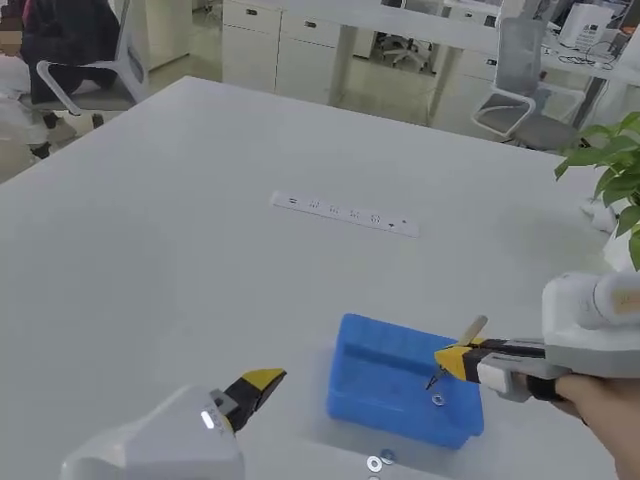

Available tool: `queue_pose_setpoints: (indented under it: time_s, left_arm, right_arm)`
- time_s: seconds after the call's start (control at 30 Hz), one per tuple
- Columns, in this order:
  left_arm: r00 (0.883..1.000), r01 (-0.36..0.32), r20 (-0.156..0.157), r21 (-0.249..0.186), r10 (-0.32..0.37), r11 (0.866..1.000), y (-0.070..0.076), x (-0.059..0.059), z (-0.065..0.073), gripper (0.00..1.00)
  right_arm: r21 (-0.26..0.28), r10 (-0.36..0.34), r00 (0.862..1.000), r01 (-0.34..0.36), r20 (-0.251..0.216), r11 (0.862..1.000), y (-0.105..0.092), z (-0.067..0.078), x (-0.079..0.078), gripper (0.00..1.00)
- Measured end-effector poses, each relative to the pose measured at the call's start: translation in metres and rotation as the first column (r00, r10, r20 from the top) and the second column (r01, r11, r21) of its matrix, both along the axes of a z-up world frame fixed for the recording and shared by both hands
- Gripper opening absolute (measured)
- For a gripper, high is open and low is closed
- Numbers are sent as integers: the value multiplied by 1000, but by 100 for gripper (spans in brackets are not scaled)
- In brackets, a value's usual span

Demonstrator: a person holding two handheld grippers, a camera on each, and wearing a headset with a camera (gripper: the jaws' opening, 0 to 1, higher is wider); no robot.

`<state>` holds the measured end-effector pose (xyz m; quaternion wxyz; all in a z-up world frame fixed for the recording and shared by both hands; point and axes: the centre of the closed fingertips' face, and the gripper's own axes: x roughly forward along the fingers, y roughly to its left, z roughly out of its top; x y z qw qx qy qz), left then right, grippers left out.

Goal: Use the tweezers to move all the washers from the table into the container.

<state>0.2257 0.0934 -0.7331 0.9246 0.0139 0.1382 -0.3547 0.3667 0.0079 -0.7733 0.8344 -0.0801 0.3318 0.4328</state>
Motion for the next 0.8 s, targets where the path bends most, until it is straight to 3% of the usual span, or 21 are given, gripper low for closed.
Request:
queue_pose_setpoints:
  time_s: [0.27, 0.43, 0.53, 0.8]
  left_arm:
    - [1000, 0, -6, 13, 0, 1000, 1, 0, -2, 89]
    - [1000, 1, -9, 16, -1, 1000, 1, 0, -3, 89]
    - [1000, 14, -1, -11, -14, 1000, -2, -1, 1, 89]
    - [1000, 12, -11, 10, -11, 1000, -1, 0, -3, 88]
  right_arm:
    - [-23, -5, 1000, 4, -21, 1000, 0, -17, 10, 3]
    - [-34, -5, 999, 4, -34, 999, 4, -24, 8, 3]
    - [-42, -5, 999, 3, -39, 999, 5, -27, 6, 3]
    - [-59, 6, 999, -9, -44, 998, 7, -33, 7, 3]
